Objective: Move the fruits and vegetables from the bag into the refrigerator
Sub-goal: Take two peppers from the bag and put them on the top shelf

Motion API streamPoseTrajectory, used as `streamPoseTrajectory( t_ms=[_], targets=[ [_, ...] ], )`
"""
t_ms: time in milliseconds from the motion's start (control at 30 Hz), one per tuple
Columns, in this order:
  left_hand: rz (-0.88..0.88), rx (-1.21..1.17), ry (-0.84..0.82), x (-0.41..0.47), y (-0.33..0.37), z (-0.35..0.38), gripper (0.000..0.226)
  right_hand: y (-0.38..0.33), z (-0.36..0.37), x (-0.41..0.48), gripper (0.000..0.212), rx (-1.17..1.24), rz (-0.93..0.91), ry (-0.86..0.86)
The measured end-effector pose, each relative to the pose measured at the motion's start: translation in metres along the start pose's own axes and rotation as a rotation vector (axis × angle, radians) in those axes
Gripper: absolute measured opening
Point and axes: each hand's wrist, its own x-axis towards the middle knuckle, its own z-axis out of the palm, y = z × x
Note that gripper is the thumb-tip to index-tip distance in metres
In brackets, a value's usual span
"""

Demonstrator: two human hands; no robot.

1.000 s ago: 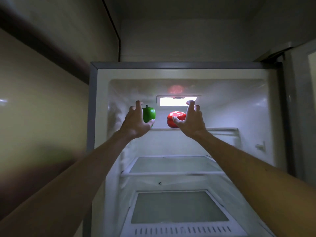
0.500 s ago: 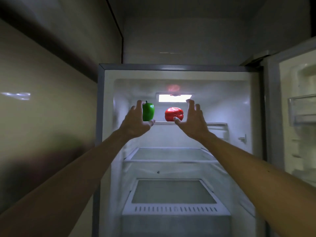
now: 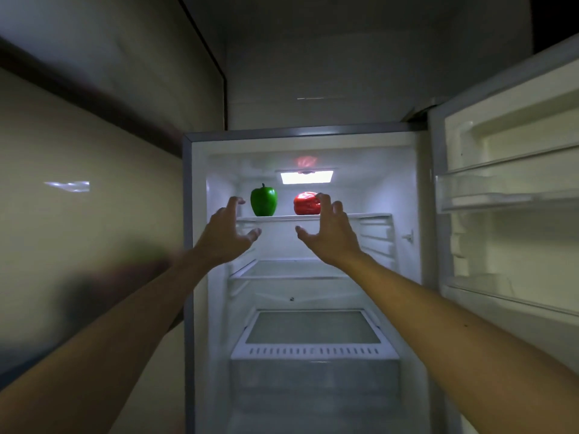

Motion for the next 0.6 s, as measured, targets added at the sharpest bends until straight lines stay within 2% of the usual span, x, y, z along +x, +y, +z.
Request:
streamPoseTrajectory(
  t_ms=[233,367,600],
  targets=[
    [-0.013,0.024,-0.003,-0.044,0.018,-0.014,0.066,-0.01,-0.022,-0.035,0.075,0.016,0.025,-0.072],
    [-0.019,0.033,-0.028,-0.069,0.022,-0.024,0.065,-0.01,-0.03,-0.052,0.076,0.155,0.018,-0.158],
    [-0.079,0.032,-0.058,-0.096,0.021,-0.052,0.066,-0.023,-0.032,-0.073,0.078,0.219,0.009,-0.221]
  ],
)
